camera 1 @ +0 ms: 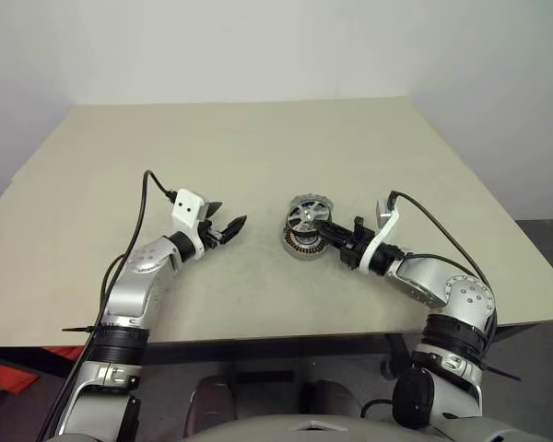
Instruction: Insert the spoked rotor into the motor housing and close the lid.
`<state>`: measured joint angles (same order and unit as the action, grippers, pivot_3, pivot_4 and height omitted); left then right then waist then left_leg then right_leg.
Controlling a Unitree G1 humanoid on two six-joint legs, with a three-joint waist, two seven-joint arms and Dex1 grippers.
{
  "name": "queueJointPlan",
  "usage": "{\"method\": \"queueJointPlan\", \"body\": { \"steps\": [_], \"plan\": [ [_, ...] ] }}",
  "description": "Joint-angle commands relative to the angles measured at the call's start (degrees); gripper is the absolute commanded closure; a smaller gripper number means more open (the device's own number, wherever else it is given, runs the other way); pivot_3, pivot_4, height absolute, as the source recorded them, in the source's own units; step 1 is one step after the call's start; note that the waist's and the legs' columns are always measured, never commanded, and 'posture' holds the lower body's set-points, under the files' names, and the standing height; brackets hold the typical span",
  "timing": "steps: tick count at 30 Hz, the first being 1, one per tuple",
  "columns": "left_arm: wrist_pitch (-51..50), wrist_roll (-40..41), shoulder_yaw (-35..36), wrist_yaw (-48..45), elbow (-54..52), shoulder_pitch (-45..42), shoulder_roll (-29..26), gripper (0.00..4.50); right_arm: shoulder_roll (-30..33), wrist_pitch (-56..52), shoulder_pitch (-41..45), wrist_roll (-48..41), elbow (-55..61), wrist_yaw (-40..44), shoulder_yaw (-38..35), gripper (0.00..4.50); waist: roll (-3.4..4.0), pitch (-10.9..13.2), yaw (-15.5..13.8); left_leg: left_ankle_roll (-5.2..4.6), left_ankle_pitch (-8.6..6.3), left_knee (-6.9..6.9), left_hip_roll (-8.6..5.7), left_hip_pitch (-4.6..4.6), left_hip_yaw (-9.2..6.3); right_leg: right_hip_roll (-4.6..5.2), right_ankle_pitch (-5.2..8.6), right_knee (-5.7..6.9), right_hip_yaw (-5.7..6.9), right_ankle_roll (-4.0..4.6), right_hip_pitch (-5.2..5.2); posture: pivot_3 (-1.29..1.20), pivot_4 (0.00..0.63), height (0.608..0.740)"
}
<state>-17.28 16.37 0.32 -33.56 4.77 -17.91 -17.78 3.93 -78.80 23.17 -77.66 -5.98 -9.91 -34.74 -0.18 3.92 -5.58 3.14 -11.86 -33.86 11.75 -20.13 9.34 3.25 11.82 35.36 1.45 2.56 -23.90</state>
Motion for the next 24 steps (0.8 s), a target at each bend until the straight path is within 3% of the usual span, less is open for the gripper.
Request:
{"method": "queueJointPlan", "body": {
  "steps": [1,20,24],
  "plan": [
    [0.93,-0.16,0.48,-0.34,-1.04,-1.06,-0.53,0.64,-0.27,1.25,-0.44,-3.48,1.68,-0.8,1.66,4.19,0.0,0.0,0.0,0.0,0.0,0.01,0.0,-0.01,0.0,0.0,0.0,-0.01,0.0,0.0,0.0,0.0,0.0,0.74],
    [0.84,-0.08,0.97,-0.11,-1.28,-0.9,-1.29,0.64,2.44,6.67,-3.54,-7.76,0.42,-3.7,7.51,4.19,0.0,-0.01,0.03,0.09,0.05,0.12,-0.03,0.0,0.0,-0.01,0.0,-0.03,0.0,-0.02,0.01,0.0,0.0,0.74],
    [0.92,-0.08,1.03,-0.09,-1.08,-1.05,-1.28,0.64,3.6,7.35,-3.88,-8.92,1.85,-2.2,8.65,2.88,0.0,-0.01,-0.01,0.1,0.06,0.12,-0.03,-0.01,-0.01,0.0,0.0,-0.03,0.0,-0.02,0.01,0.0,0.0,0.74]
  ]
}}
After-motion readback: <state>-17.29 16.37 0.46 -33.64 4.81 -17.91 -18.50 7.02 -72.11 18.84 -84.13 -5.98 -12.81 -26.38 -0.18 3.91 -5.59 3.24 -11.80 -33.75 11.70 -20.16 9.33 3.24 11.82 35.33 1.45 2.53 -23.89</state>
